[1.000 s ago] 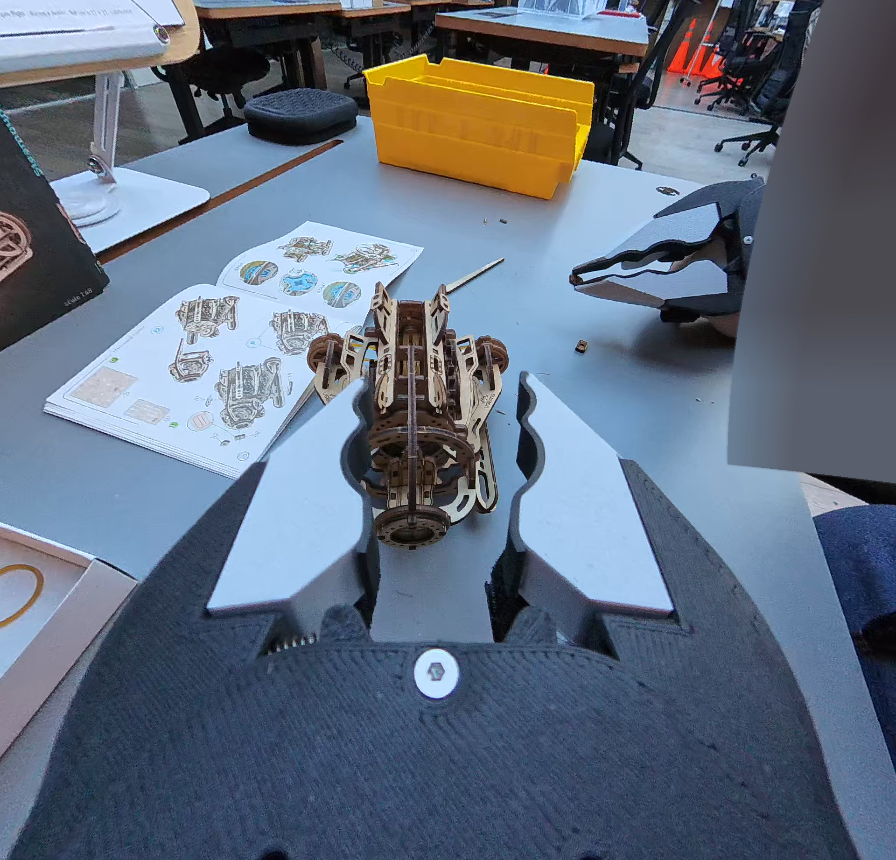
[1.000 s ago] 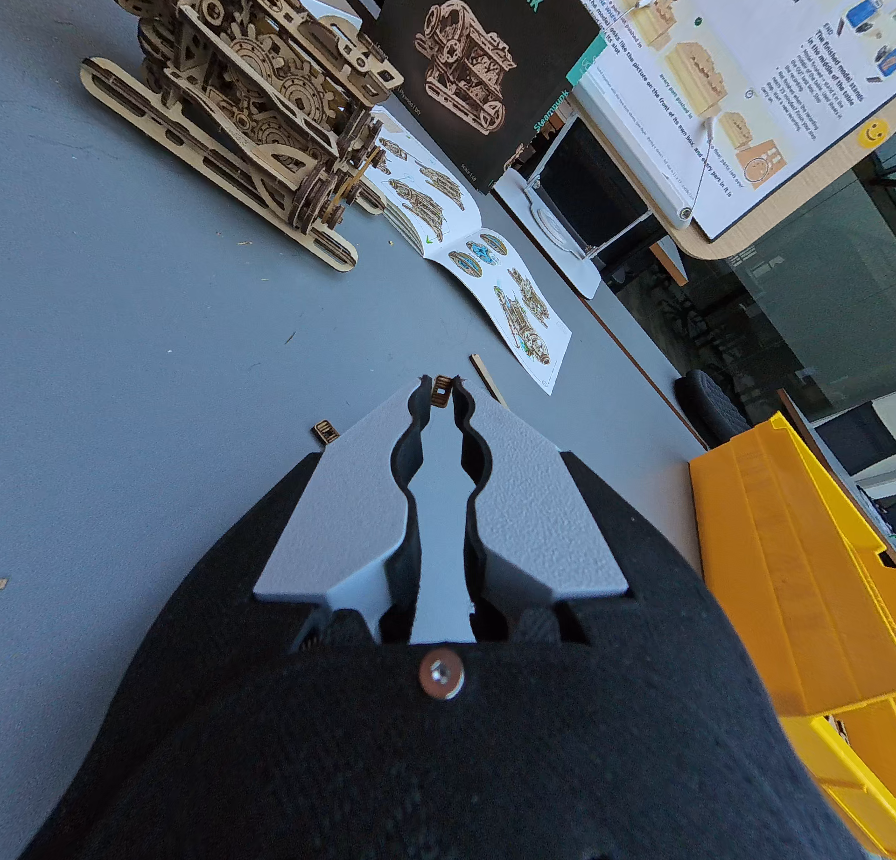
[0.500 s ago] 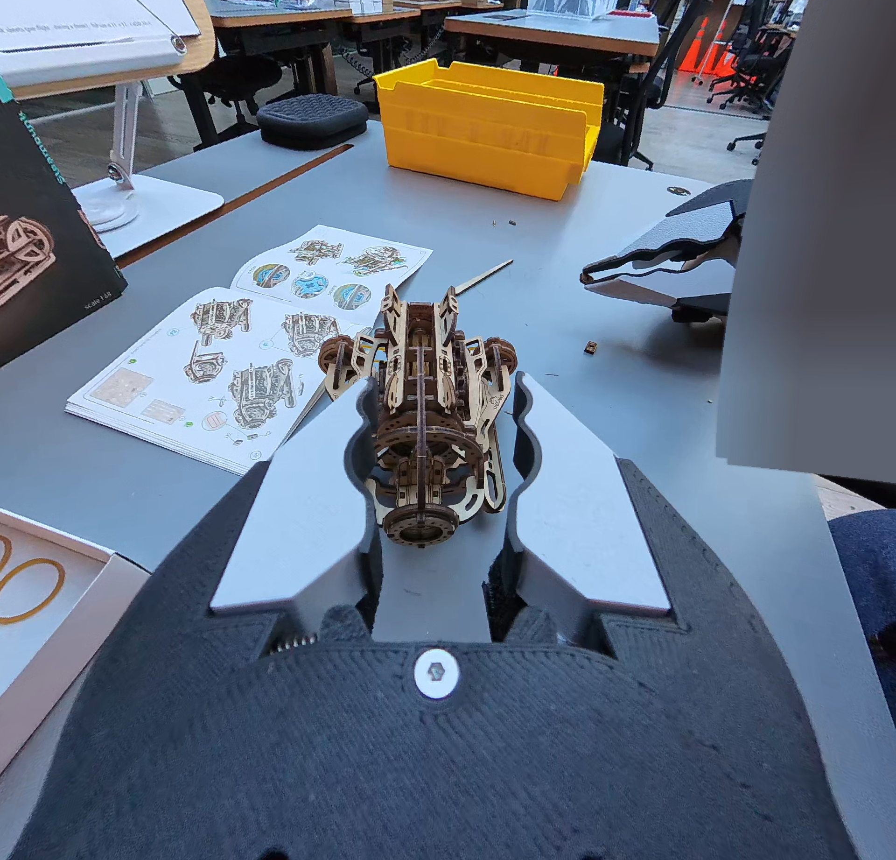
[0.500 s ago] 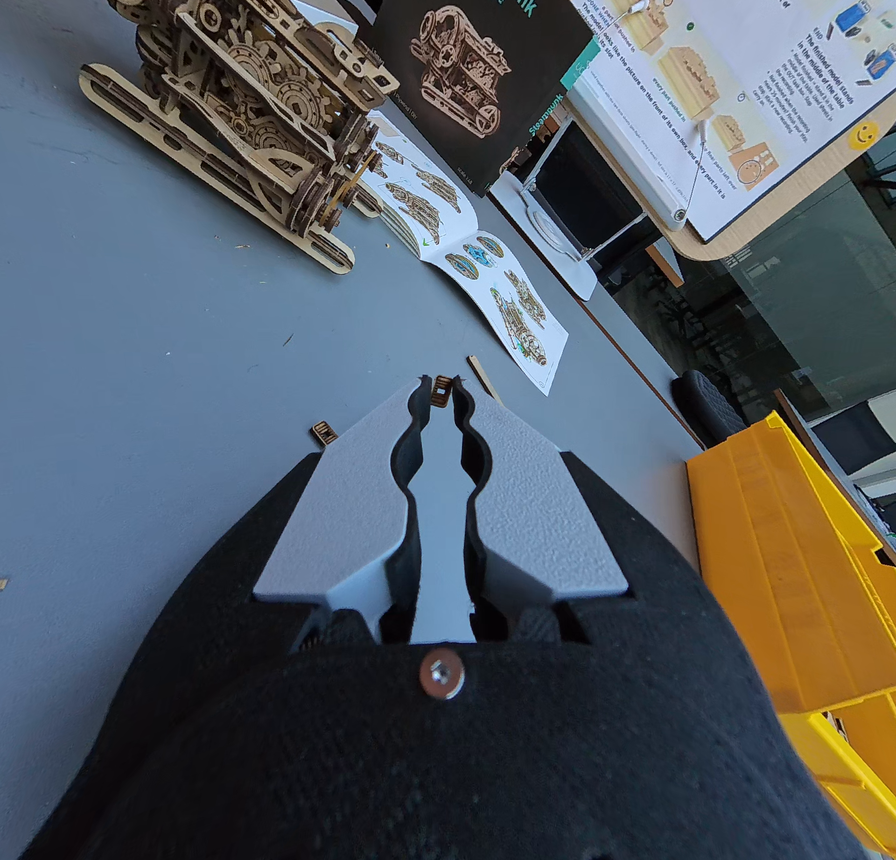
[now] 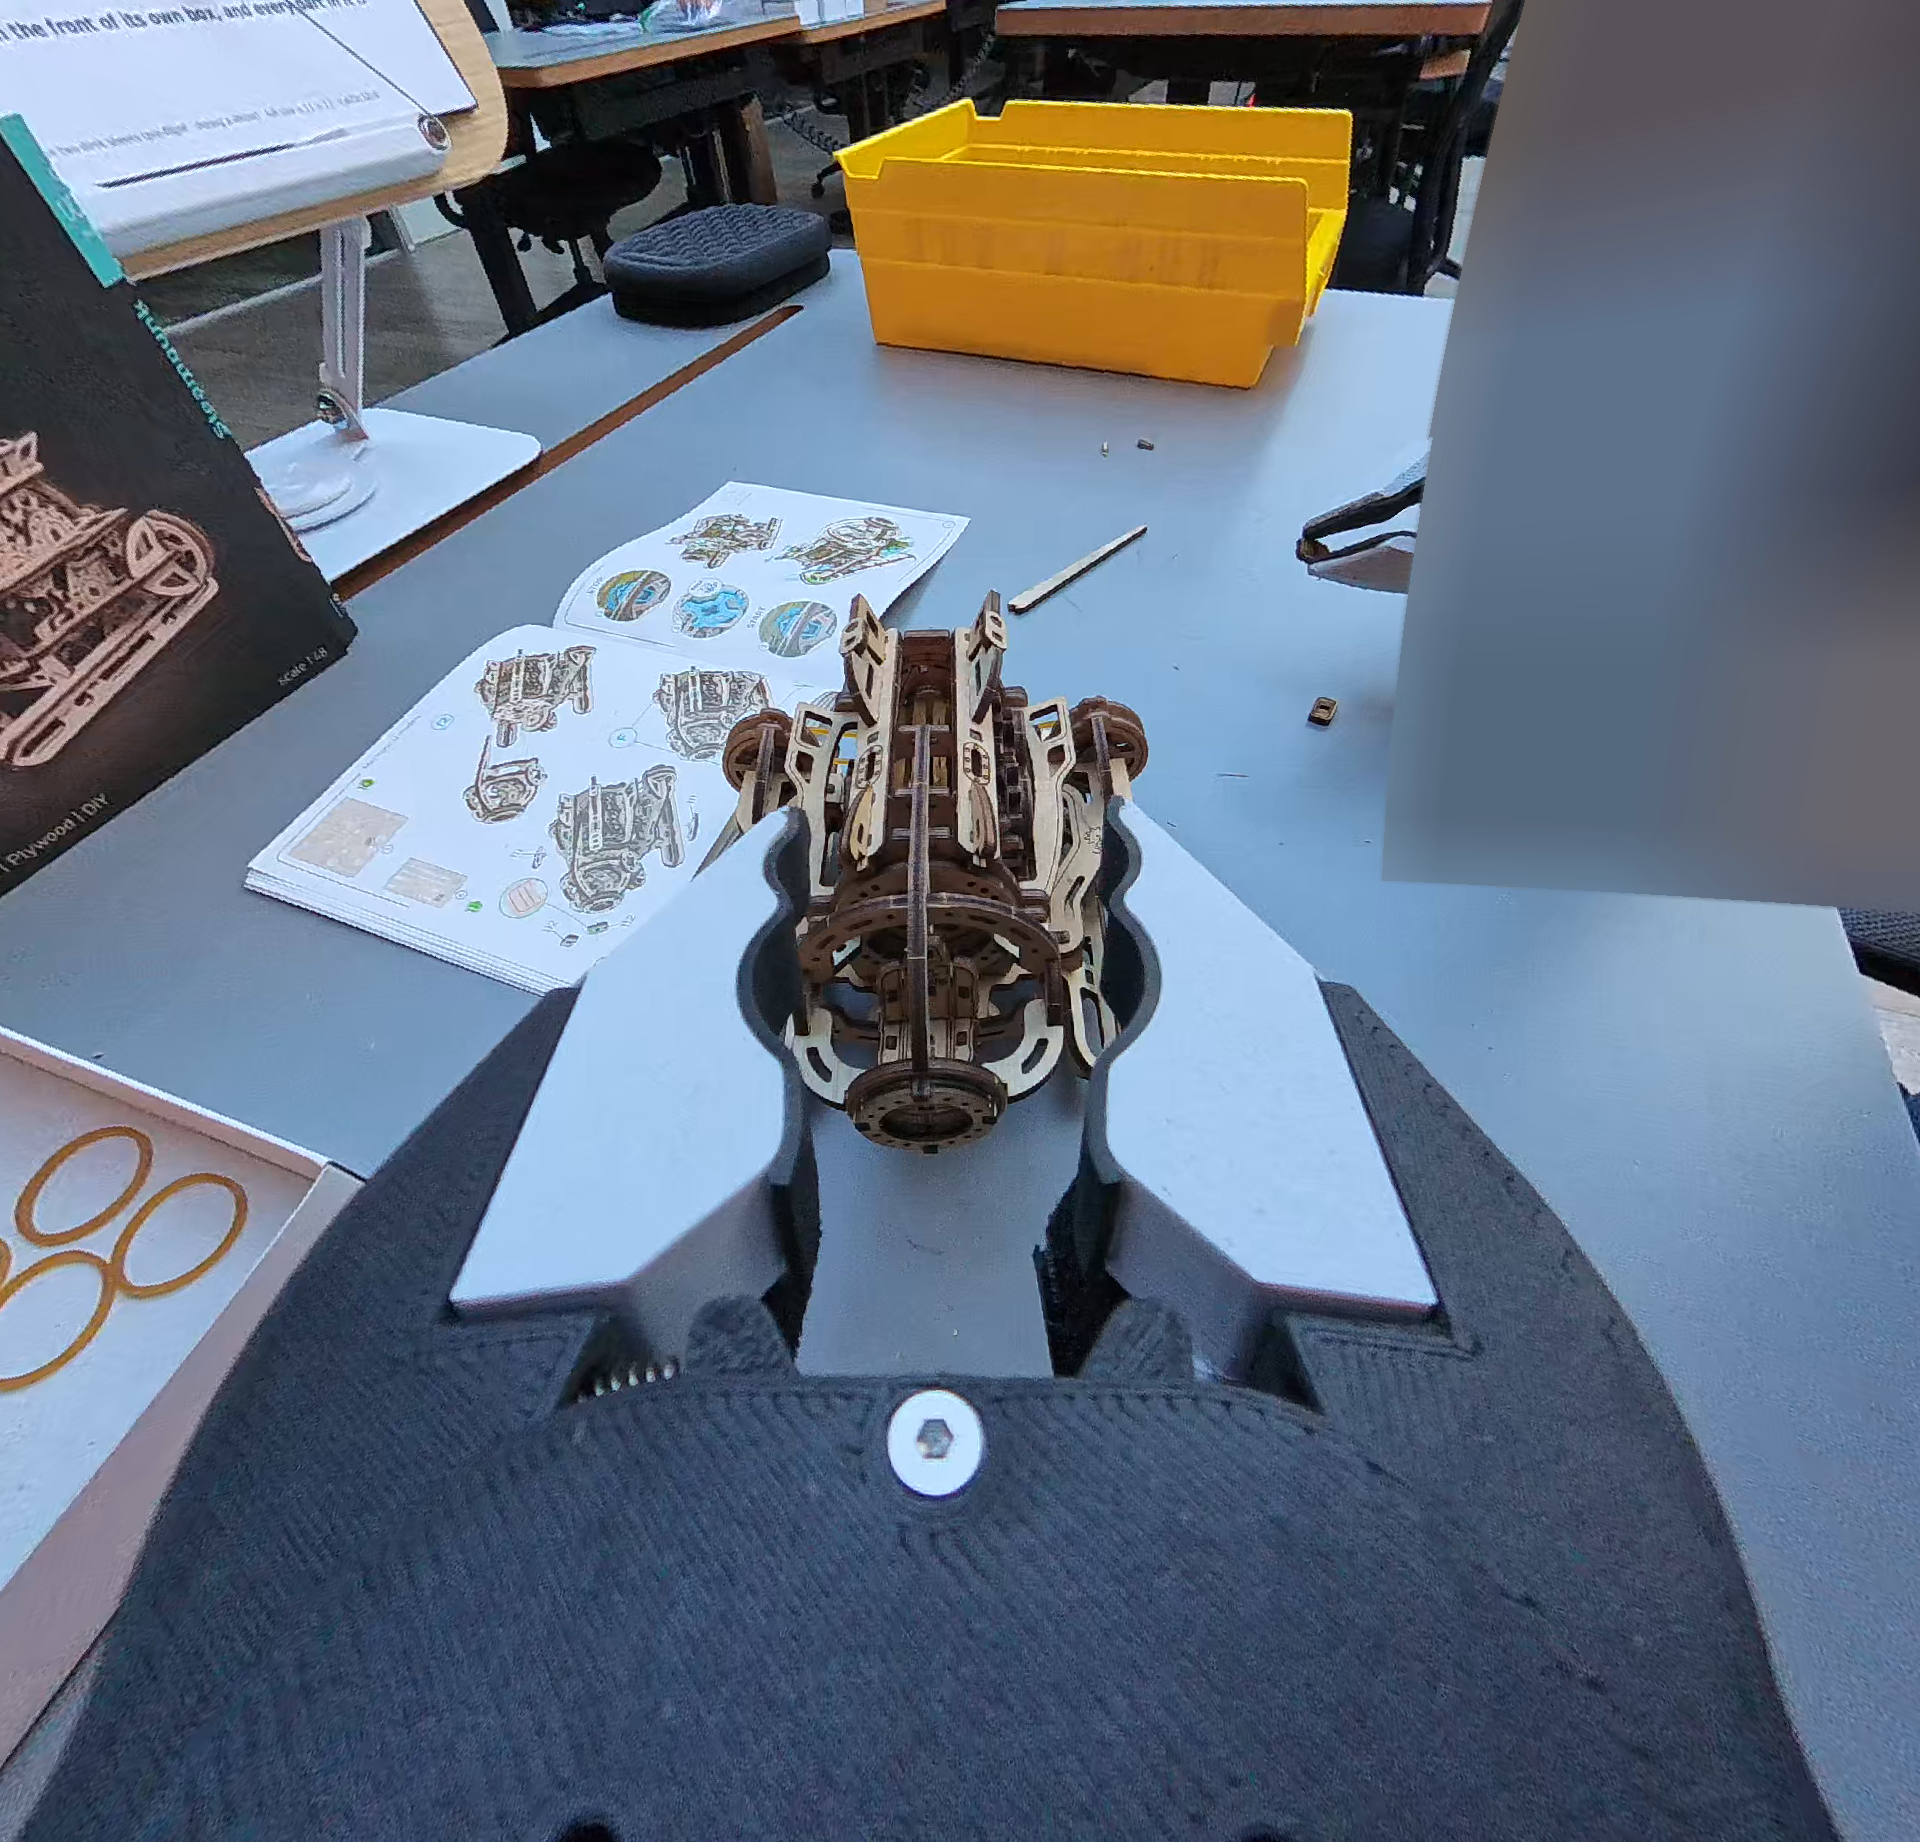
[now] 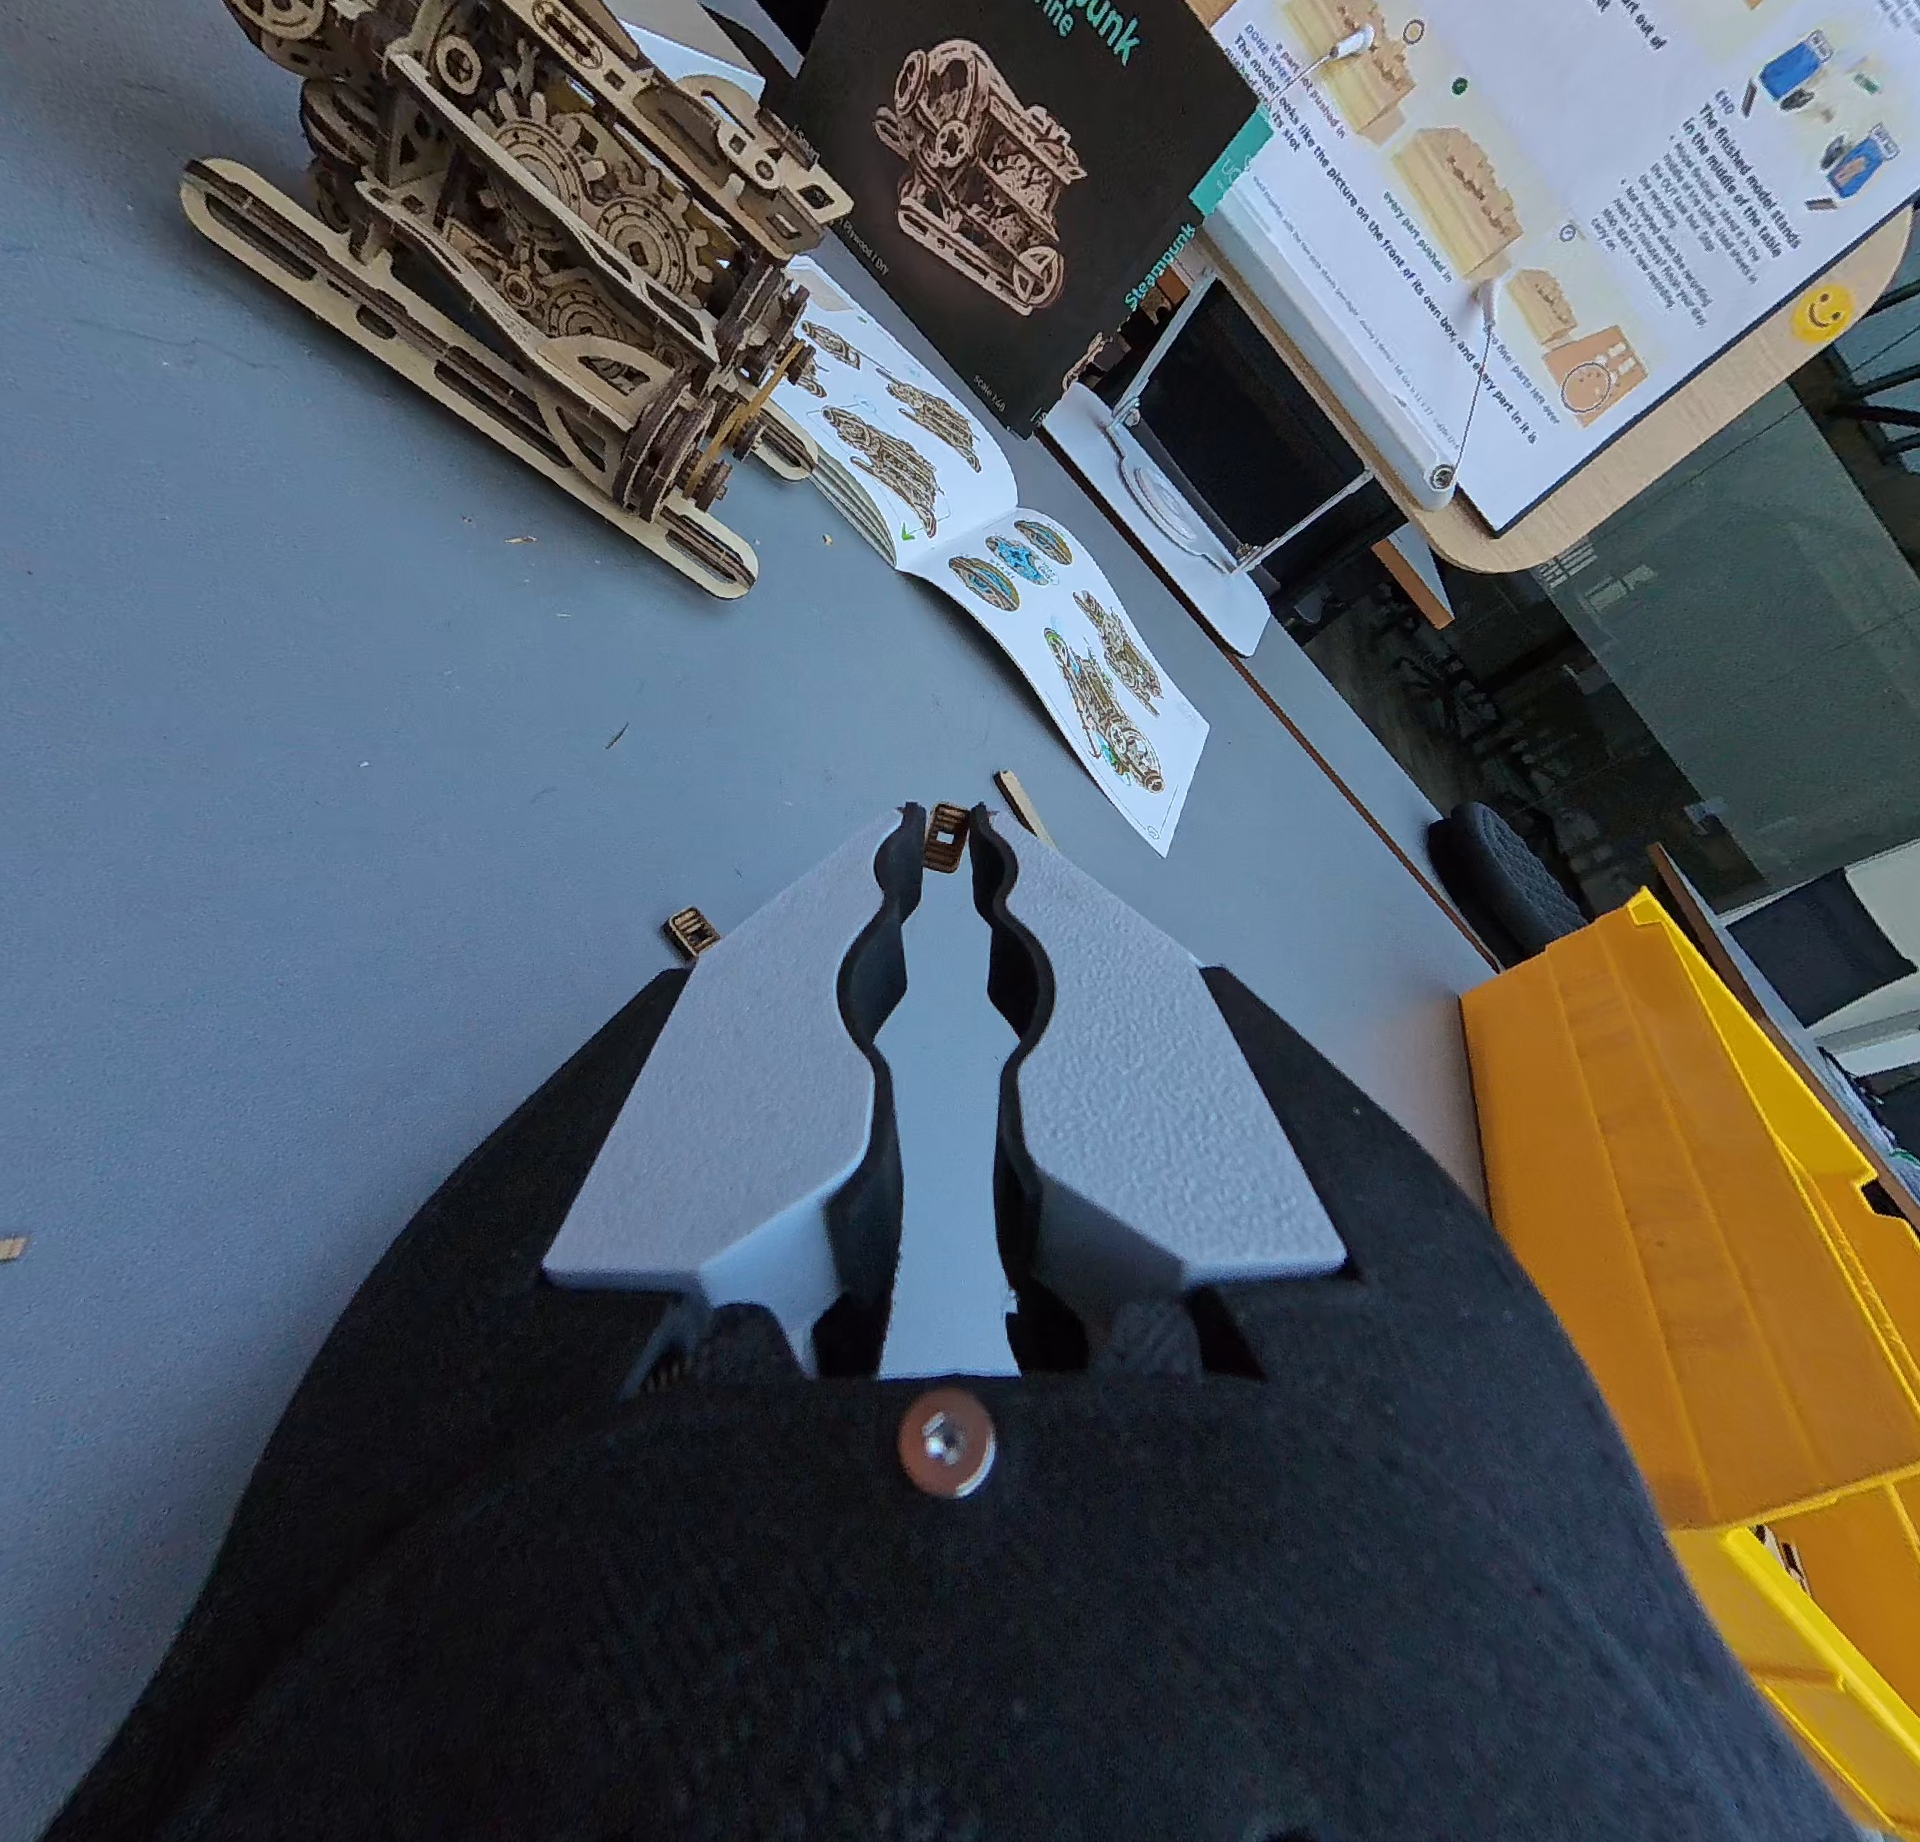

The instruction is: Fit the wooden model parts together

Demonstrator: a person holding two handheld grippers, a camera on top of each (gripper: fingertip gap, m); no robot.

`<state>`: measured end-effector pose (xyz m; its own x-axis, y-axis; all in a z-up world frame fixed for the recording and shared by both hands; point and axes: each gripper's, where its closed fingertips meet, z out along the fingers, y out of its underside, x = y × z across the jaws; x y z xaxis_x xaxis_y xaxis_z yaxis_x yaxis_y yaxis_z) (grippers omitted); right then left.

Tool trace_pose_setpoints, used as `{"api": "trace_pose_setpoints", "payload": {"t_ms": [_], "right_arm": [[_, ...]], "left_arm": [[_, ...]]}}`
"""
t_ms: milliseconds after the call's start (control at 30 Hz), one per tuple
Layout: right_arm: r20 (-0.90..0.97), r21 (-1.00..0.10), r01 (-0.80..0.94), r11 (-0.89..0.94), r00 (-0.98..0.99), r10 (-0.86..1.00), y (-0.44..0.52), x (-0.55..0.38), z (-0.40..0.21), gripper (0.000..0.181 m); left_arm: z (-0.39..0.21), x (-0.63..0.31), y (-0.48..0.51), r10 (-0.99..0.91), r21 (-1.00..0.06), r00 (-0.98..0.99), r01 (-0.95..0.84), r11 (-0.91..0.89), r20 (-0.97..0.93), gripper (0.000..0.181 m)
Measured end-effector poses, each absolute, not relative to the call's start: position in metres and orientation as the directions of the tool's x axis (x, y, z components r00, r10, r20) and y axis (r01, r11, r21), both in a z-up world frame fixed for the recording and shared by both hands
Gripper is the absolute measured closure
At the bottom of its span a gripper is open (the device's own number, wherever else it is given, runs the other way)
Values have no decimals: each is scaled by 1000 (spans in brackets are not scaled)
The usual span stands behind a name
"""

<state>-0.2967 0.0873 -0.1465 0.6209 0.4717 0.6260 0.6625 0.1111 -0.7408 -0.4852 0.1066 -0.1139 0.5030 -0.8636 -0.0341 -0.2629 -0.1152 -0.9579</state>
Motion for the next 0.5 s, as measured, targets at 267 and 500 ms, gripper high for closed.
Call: {"api": "trace_pose_setpoints", "payload": {"t_ms": [267, 500], "right_arm": [[626, -740, 663, 110, 620, 472, 87, -297, -147, 174], [628, -738, 666, 109, 617, 474, 88, -297, -148, 174]], "left_arm": [[-102, -489, 107, -845, -962, 520, -271, -20, -129, 127], [-101, -494, 110, -804, -941, 545, -336, 48, -236, 128]]}}
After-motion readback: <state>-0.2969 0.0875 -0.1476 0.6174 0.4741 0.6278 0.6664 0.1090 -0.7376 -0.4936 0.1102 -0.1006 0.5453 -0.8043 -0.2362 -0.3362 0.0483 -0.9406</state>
